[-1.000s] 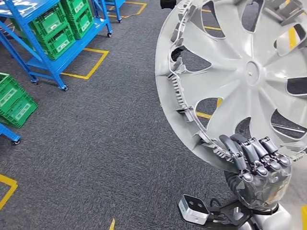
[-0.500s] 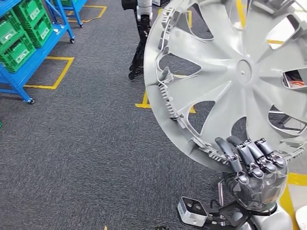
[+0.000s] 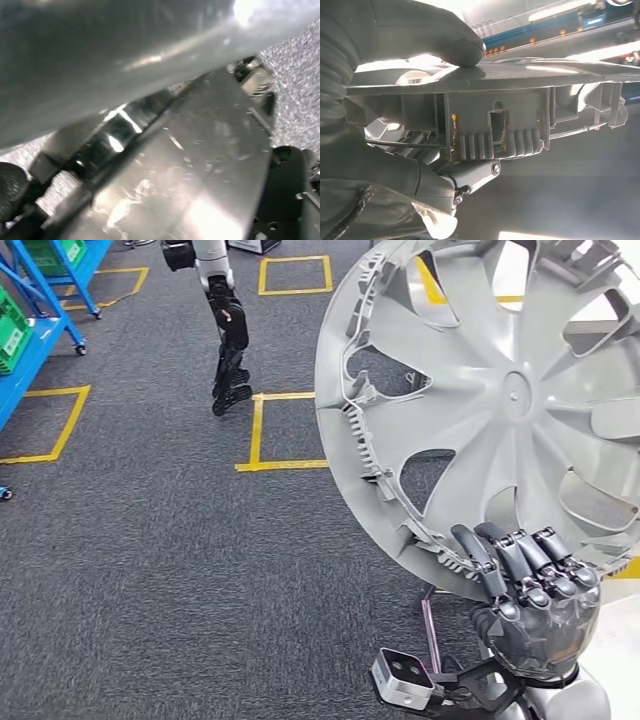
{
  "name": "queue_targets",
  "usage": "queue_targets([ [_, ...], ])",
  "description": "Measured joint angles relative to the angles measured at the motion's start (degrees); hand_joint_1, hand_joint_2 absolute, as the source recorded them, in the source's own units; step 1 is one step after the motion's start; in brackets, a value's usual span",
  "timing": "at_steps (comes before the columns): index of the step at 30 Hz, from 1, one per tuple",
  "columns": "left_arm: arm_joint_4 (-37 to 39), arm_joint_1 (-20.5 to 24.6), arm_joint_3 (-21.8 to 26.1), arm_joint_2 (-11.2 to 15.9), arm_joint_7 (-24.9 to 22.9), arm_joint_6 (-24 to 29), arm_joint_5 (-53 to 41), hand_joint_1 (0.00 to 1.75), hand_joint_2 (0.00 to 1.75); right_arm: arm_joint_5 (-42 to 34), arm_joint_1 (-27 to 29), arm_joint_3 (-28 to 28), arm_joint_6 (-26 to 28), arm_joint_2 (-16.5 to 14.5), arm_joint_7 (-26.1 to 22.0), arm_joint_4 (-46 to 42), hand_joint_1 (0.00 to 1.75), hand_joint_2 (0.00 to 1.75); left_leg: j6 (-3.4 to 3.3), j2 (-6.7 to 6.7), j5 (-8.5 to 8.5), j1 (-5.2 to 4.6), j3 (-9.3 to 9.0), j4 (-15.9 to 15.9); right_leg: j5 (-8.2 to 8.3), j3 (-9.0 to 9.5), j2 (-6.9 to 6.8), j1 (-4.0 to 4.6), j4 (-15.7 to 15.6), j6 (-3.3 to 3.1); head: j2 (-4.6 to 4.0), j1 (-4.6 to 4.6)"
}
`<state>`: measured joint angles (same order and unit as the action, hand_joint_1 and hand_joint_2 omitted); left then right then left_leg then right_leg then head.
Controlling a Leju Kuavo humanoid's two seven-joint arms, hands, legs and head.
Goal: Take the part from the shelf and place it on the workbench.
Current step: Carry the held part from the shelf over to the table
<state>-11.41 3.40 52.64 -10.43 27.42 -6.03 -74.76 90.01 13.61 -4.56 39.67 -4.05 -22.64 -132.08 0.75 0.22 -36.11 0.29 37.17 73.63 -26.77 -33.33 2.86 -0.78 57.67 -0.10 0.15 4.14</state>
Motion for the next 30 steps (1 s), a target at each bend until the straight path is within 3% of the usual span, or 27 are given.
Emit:
queue_targets([
  [2, 0.00, 0.01, 0.01, 0.08, -0.02, -0.03, 0.04, 0.00, 0.00, 0.00, 0.00, 0.04, 0.00, -0.14, -0.38, 0.03, 1.75, 1.75, -0.69, -1.36, 4.44, -0.08, -2.78, -6.68, 0.07, 0.12, 1.71, 0.09, 0.02, 0.03, 0.00, -0.01],
  [4, 0.00, 0.05, 0.01, 0.23, -0.04, -0.15, 0.08, 0.00, 0.00, 0.01, -0.11, 0.08, 0.00, -0.39, -0.62, 0.07, 1.75, 1.75, -1.34, -4.35, 7.42, -0.05, -5.83, -13.86, 0.19, -0.01, 3.13, 0.11, 0.16, 0.31, 0.00, 0.03],
  [5, 0.00, 0.08, 0.01, 0.28, -0.06, -0.24, 0.09, 0.00, 0.00, 0.01, -0.19, 0.09, 0.00, -0.51, -0.68, 0.09, 1.75, 1.75, -1.50, -5.40, 7.78, -0.06, -6.55, -15.63, 0.31, -0.26, 3.77, 0.02, 0.22, 0.58, 0.00, 0.02],
  [6, 0.00, 0.11, 0.01, 0.32, -0.08, -0.36, 0.09, 0.00, 0.00, 0.02, -0.24, 0.13, 0.00, -0.62, -0.74, 0.11, 1.75, 1.75, -1.57, -5.61, 7.58, -0.11, -6.74, -16.14, 0.50, -0.56, 4.44, -0.12, 0.18, 0.95, 0.00, 0.02],
  [7, 0.00, 0.12, 0.01, 0.32, -0.09, -0.46, 0.09, 0.00, 0.00, 0.02, -0.26, 0.17, 0.00, -0.69, -0.78, 0.11, 1.75, 1.75, -1.65, -5.00, 7.65, -0.14, -6.86, -16.55, 0.72, -0.92, 5.14, -0.27, 0.06, 1.35, 0.00, 0.00],
  [8, 0.00, 0.18, 0.01, 0.33, -0.09, -0.55, 0.08, 0.00, 0.00, 0.02, -0.18, 0.25, 0.00, -0.76, -0.81, 0.12, 1.75, 1.75, -1.79, -4.24, 7.85, -0.12, -6.96, -16.88, 0.71, -1.31, 4.89, -0.33, 0.15, 1.64, 0.00, 0.00],
  [10, 0.00, 0.26, 0.01, 0.34, -0.07, -0.73, 0.07, 0.00, 0.00, 0.01, -0.25, 0.38, 0.00, -0.80, -0.79, 0.16, 1.75, 1.75, -2.25, -2.56, 8.32, -0.03, -7.20, -17.72, -0.87, -2.95, 1.90, -0.11, 2.64, 2.03, 0.00, 0.22],
  [12, 0.00, 0.16, 0.01, 0.34, -0.07, -0.85, 0.03, 0.00, 0.00, 0.00, -0.47, 0.43, 0.00, -0.80, -0.75, 0.29, 1.75, 1.75, -2.55, -0.74, 8.39, -0.22, -7.22, -17.93, -4.45, -6.24, -1.57, 0.04, 9.48, 2.35, 0.00, 0.43],
  [14, 0.00, -0.01, 0.01, 0.39, -0.09, -0.88, -0.08, 0.00, 0.00, 0.00, -0.51, 0.46, 0.00, -0.80, -0.78, 0.46, 1.75, 1.75, -2.63, 1.20, 8.29, -0.39, -7.20, -17.89, -6.52, -8.83, -2.45, -0.08, 15.36, 2.74, 0.00, 0.45],
  [15, 0.00, 0.00, 0.01, 0.41, -0.09, -0.88, -0.13, 0.00, 0.00, 0.00, -0.49, 0.48, 0.00, -0.80, -0.80, 0.53, 1.75, 1.75, -2.60, 2.07, 8.23, -0.43, -7.21, -17.87, -6.11, -8.71, -2.65, -0.13, 15.56, 2.86, 0.00, 0.46],
  [17, 0.00, 0.15, 0.00, 0.40, -0.10, -0.89, -0.16, 0.00, 0.00, 0.00, -0.46, 0.49, 0.00, -0.80, -0.83, 0.59, 1.75, 1.75, -2.35, 3.54, 8.04, -0.43, -7.30, -17.75, -2.95, -4.94, -3.77, -0.19, 9.30, 2.94, 0.00, 0.47],
  [19, 0.00, 0.27, -0.01, 0.43, -0.10, -0.90, -0.16, 0.00, 0.00, -0.01, -0.53, 0.49, 0.00, -0.81, -0.83, 0.62, 1.75, 1.75, -1.82, 4.63, 7.69, -0.71, -7.36, -17.44, -0.95, -0.67, -5.77, 0.06, 2.08, 2.49, 0.00, 0.45],
  [20, 0.00, 0.31, -0.01, 0.45, -0.10, -0.90, -0.16, 0.00, 0.00, -0.01, -0.55, 0.50, 0.00, -0.81, -0.84, 0.64, 1.75, 1.75, -1.57, 5.07, 7.54, -0.86, -7.40, -17.29, -0.73, 0.36, -6.32, 0.18, 0.32, 2.12, 0.00, 0.43],
  [22, 0.00, 0.40, -0.01, 0.48, -0.10, -0.90, -0.19, 0.00, 0.00, -0.01, -0.52, 0.55, 0.00, -0.84, -0.86, 0.67, 1.75, 1.75, -1.19, 5.95, 7.36, -1.00, -7.55, -17.15, -0.77, 0.45, -5.58, 0.30, -0.06, 1.37, 0.00, 0.39],
  [23, 0.00, 0.50, -0.02, 0.48, -0.11, -0.90, -0.22, 0.00, 0.00, 0.00, -0.48, 0.58, 0.00, -0.88, -0.90, 0.68, 1.75, 1.75, -0.93, 5.92, 7.13, -0.90, -7.61, -17.01, -0.68, 0.40, -5.04, 0.23, -0.10, 1.05, 0.00, 0.42],
  [25, 0.00, 0.64, -0.03, 0.48, -0.14, -0.91, -0.31, 0.00, 0.00, 0.00, -0.51, 0.65, 0.00, -1.06, -1.02, 0.69, 1.75, 1.75, -0.37, 3.77, 5.25, -0.59, -6.81, -14.67, -0.44, 0.37, -3.94, 0.07, -0.24, 0.39, 0.00, 0.36],
  [27, 0.00, 0.58, -0.03, 0.48, -0.20, -0.93, -0.41, 0.00, 0.00, 0.00, -0.59, 0.71, 0.00, -1.33, -1.20, 0.74, 1.75, 1.75, -0.08, 0.97, 1.51, -0.38, -3.94, -7.90, -0.30, 0.32, -2.79, 0.03, -0.27, -0.07, 0.00, 0.28],
  [28, 0.00, 0.48, -0.03, 0.48, -0.22, -0.95, -0.50, 0.00, 0.00, 0.00, -0.60, 0.75, 0.00, -1.46, -1.30, 0.79, 1.75, 1.75, -0.06, 0.46, -0.12, -0.36, -2.11, -3.89, -0.26, 0.29, -2.08, 0.07, -0.24, -0.19, 0.00, 0.28],
  [29, 0.00, 0.39, -0.04, 0.48, -0.26, -0.97, -0.59, 0.00, 0.00, 0.00, -0.60, 0.80, 0.00, -1.58, -1.37, 0.84, 1.75, 1.75, -0.10, 0.24, -0.83, -0.35, -0.73, -1.03, -0.24, 0.28, -1.28, 0.12, -0.21, -0.24, 0.00, 0.28],
  [30, 0.00, 0.32, -0.04, 0.48, -0.30, -0.98, -0.67, 0.00, 0.00, 0.00, -0.59, 0.84, 0.00, -1.67, -1.42, 0.91, 1.75, 1.75, -0.19, 0.12, -0.41, -0.35, -0.14, -0.11, -0.22, 0.29, -0.43, 0.16, -0.16, -0.26, 0.00, 0.27],
])
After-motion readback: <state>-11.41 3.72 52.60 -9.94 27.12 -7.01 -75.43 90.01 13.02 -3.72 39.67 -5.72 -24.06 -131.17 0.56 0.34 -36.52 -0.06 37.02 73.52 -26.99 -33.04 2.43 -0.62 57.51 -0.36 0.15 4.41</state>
